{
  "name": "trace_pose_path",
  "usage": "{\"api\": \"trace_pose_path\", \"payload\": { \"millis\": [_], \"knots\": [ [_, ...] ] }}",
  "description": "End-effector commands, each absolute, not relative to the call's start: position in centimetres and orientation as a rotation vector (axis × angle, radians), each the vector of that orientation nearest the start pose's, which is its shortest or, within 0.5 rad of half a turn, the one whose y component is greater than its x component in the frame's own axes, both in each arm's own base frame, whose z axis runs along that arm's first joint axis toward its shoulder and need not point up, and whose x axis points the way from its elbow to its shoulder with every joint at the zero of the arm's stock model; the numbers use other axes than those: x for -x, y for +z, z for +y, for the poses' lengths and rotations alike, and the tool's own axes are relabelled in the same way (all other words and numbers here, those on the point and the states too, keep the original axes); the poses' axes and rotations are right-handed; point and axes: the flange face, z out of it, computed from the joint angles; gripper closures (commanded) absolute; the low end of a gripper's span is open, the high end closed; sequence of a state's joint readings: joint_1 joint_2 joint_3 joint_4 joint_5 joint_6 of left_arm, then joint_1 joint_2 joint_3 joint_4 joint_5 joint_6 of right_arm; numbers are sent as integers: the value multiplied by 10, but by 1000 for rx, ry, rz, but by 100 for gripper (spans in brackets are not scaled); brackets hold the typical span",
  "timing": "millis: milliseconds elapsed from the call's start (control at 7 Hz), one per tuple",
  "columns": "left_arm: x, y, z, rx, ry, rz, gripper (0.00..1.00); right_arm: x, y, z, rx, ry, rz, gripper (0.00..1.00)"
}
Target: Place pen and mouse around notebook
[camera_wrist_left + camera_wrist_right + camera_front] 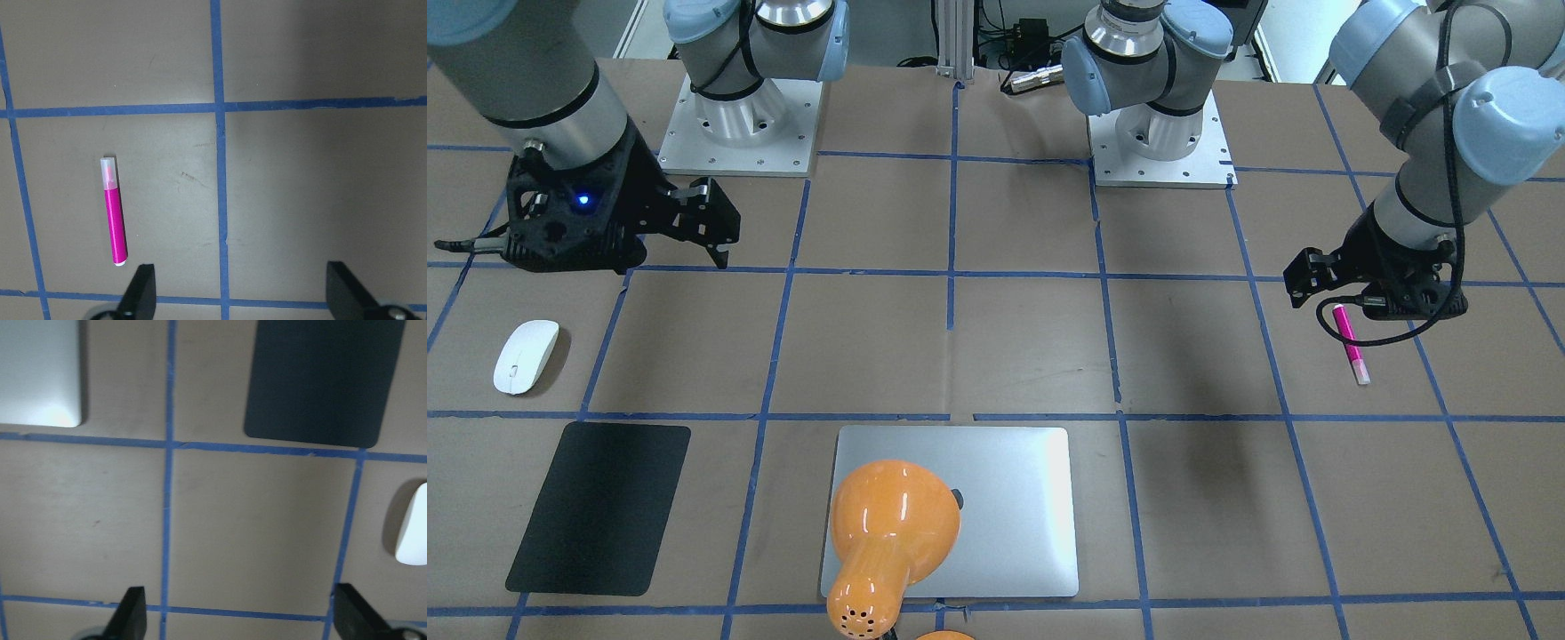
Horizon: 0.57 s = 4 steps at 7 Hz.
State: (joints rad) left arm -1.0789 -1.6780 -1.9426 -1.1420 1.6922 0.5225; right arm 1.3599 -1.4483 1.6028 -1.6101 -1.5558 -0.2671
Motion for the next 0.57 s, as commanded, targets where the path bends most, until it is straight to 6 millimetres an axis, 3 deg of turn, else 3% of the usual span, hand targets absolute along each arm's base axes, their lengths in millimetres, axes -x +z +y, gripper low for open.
{"api": "trace_pose_path", "payload": {
  "millis": [0, 143, 286, 429],
  "knots": [
    [-161, 243, -477, -67, 102, 3040, 16, 99, 318, -540, 100, 111, 3115, 0],
    [-182, 214, -474, -182, 122, 3042, 16, 151, 276, -531, 50, 77, 3147, 0],
    [-213, 192, -463, -122, 116, 3047, 17, 177, 245, -517, 33, 116, 3122, 0],
    [-223, 175, -459, -94, 148, 3062, 18, 185, 226, -512, 29, 160, 3104, 0]
  ]
}}
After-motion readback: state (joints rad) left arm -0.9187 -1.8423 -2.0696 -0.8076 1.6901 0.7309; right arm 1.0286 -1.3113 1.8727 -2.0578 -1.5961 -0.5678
